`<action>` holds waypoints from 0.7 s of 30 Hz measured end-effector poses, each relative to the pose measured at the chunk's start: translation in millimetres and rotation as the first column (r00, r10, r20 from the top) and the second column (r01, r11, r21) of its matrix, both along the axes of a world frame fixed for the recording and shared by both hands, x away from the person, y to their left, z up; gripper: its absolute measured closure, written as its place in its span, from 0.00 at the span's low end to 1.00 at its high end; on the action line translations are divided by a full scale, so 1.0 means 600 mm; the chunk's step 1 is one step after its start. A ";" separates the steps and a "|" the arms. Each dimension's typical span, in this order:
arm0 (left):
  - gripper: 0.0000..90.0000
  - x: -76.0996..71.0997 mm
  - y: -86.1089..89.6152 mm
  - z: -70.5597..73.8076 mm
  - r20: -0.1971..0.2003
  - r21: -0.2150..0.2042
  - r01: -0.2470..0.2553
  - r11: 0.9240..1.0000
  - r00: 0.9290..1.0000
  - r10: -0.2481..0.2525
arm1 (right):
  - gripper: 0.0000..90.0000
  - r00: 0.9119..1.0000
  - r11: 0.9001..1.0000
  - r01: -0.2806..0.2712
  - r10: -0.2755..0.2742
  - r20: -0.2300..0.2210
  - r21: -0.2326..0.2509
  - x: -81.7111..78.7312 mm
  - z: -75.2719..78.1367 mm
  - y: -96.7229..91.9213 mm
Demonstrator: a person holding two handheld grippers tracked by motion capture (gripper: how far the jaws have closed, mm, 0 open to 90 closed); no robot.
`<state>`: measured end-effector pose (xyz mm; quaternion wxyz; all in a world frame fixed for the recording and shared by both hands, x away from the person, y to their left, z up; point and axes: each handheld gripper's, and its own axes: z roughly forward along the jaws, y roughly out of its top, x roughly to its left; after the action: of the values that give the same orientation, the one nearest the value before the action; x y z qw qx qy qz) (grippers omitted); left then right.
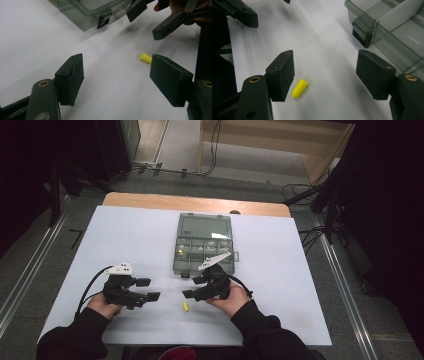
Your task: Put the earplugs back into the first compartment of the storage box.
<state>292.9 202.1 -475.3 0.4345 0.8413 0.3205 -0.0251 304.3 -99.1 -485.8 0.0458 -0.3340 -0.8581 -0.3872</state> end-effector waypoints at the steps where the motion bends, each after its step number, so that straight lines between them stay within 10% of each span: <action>1: 0.31 0.000 0.000 0.000 0.000 0.001 0.000 1.000 1.000 0.000 | 0.33 1.000 1.000 -0.002 0.002 -0.003 -0.004 -0.001 -0.001 0.002; 21: 0.31 -0.001 -0.001 -0.001 0.004 0.006 -0.006 1.000 1.000 0.006 | 0.42 1.000 0.999 -0.009 0.010 0.009 -0.046 -0.029 -0.021 0.019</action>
<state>292.4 201.4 -475.8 0.4327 0.8416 0.3224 -0.0213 287.0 -87.6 -498.7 0.0358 -0.3290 -0.8686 -0.3687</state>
